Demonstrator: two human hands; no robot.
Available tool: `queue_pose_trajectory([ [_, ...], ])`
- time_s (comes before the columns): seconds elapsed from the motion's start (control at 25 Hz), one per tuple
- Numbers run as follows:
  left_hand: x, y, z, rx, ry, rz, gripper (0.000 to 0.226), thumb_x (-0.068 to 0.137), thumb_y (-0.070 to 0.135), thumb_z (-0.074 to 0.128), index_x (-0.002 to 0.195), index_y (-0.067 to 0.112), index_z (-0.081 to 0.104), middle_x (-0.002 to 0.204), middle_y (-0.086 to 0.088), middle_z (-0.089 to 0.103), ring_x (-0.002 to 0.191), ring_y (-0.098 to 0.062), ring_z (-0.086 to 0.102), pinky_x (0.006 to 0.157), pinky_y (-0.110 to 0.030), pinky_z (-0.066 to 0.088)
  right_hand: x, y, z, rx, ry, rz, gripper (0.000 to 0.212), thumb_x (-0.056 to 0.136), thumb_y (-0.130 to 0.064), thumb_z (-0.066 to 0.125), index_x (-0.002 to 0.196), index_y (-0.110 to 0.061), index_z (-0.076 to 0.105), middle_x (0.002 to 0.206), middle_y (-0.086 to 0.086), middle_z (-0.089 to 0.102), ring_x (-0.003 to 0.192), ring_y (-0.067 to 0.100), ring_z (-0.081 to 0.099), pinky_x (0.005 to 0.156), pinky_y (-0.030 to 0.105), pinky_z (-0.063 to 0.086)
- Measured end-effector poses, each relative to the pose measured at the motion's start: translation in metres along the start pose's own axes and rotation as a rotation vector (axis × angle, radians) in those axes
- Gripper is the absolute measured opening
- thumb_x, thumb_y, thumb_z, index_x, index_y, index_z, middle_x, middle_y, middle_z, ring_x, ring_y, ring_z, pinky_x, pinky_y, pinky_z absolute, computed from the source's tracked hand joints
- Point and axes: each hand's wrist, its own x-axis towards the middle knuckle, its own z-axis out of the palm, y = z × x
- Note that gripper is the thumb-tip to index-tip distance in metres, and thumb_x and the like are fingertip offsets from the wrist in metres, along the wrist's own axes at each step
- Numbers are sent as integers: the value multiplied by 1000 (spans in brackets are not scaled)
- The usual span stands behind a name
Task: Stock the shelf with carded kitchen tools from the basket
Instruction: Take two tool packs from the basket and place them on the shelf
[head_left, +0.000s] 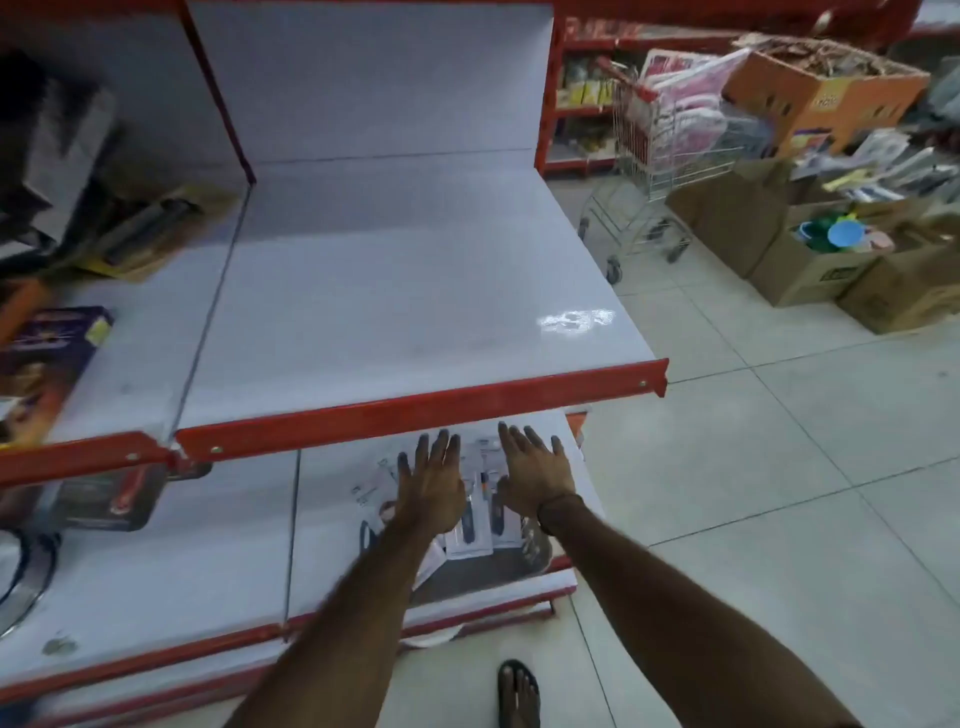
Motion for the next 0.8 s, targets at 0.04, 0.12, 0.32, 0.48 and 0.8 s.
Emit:
queue_pose_trajectory([
  [0.04, 10, 2, 1, 1, -7, 12, 70, 99, 37, 49, 156, 18, 14, 167, -6, 13, 154, -34, 4, 120, -61, 4, 9, 1, 0, -2, -24, -25, 80, 95, -42, 50, 158, -18, 7, 167, 5, 15, 154, 27, 10, 124, 58, 6],
  [0.12, 22, 2, 0, -21, -3, 22, 69, 97, 32, 55, 155, 17, 21, 164, -6, 23, 153, -36, 9, 119, -63, 4, 20, 1, -1, 12, -71, -45, 76, 93, -39, 51, 157, -16, 15, 164, 7, 24, 152, 28, 19, 122, 58, 12],
  [0.32, 31, 3, -24, -101, 196, 131, 27, 77, 6, 79, 103, 11, 71, 109, -9, 75, 105, -35, 69, 98, -51, 51, 29, 0, -18, 66, 34, -59, 45, 88, -30, 57, 132, -16, 54, 141, 7, 57, 130, 31, 50, 108, 52, 38],
  [0.48, 11, 0, -39, -269, 51, 53, 23, 91, 7, 60, 113, 8, 65, 122, -13, 66, 109, -32, 62, 95, -42, 52, 12, 2, -30, 129, 111, -81, 30, 89, -30, 56, 113, -15, 67, 122, 8, 66, 114, 30, 59, 97, 44, 49],
  [0.8, -77, 0, -84, -362, 152, 131, 26, 95, 9, 57, 120, 11, 58, 125, -13, 66, 106, -30, 64, 94, -39, 56, -71, -19, -48, 193, 220, -158, 25, 94, -21, 55, 118, -20, 61, 122, 7, 70, 100, 29, 68, 85, 36, 58],
])
